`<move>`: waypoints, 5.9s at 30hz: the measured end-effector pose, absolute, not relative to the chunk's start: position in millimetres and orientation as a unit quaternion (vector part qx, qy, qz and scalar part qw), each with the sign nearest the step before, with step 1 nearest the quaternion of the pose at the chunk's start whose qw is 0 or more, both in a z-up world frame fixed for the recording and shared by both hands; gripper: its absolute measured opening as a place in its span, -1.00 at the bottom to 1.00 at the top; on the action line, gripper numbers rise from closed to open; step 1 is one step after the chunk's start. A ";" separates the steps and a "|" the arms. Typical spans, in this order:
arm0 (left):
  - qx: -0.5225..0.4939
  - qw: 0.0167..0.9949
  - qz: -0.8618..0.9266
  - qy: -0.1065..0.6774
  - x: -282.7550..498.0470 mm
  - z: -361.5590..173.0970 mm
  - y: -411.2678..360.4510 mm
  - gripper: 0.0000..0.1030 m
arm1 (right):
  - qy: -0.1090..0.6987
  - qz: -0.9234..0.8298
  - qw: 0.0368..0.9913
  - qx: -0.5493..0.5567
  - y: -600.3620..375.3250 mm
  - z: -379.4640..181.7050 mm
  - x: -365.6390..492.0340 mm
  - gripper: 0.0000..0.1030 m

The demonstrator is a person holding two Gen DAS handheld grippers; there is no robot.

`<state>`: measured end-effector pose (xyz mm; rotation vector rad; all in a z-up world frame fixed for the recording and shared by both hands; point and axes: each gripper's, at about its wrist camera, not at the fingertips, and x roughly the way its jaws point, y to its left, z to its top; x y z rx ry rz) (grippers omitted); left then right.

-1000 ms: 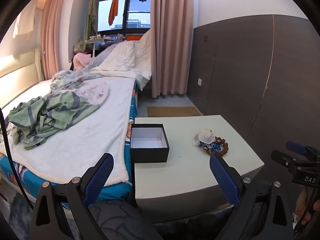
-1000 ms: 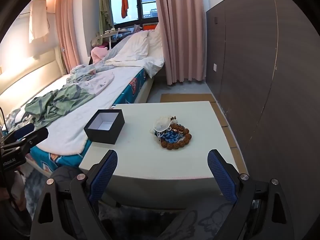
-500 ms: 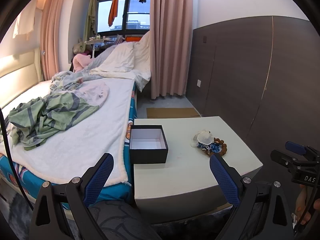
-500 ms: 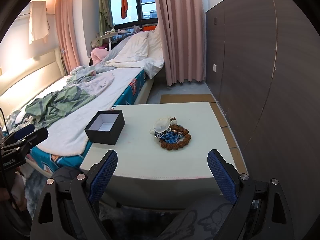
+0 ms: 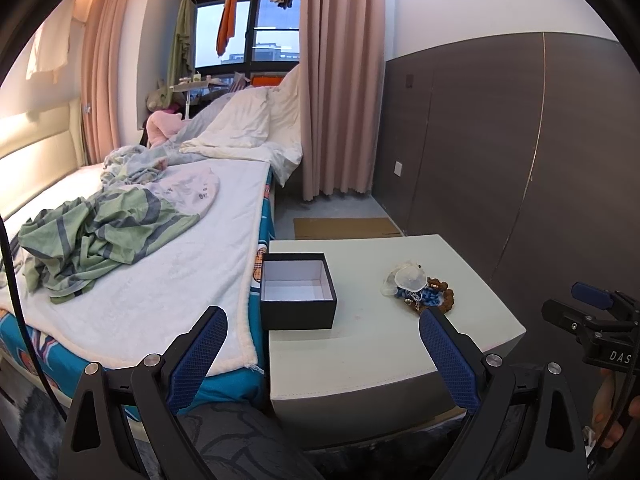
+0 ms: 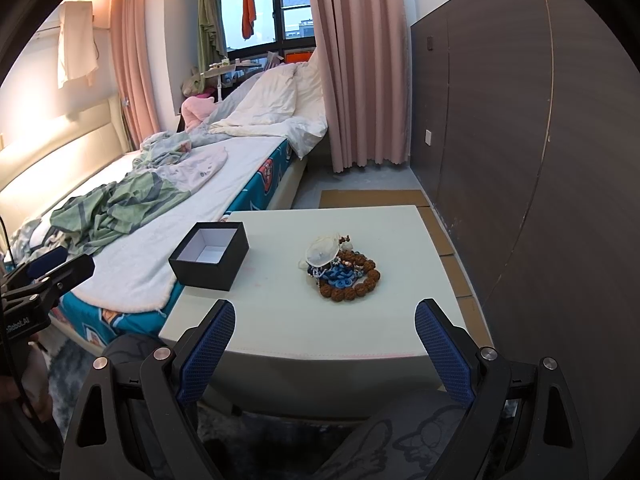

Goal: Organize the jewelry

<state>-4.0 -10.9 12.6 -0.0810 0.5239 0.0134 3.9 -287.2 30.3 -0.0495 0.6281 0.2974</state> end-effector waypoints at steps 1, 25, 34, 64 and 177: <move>-0.040 0.965 0.006 0.259 -4.2 12.5 -10.9 0.88 | 0.308 0.146 0.940 -0.024 -287.3 30.3 3.9 0.78; -0.041 0.965 0.005 0.258 -5.4 13.0 -10.4 0.88 | 0.307 0.145 0.940 -0.025 -287.1 29.4 3.5 0.78; -0.043 0.965 0.005 0.260 -6.8 9.5 -12.0 0.88 | 0.306 0.145 0.940 -0.024 -288.2 28.6 4.1 0.78; -0.030 0.939 -0.060 0.336 97.2 -18.6 -41.3 0.72 | 0.372 0.133 0.915 0.081 -332.2 -12.9 93.4 0.78; -0.136 0.913 -0.045 0.382 201.4 -20.4 25.3 -1.00 | 0.643 0.199 0.740 -0.012 -208.9 -118.7 322.3 -0.61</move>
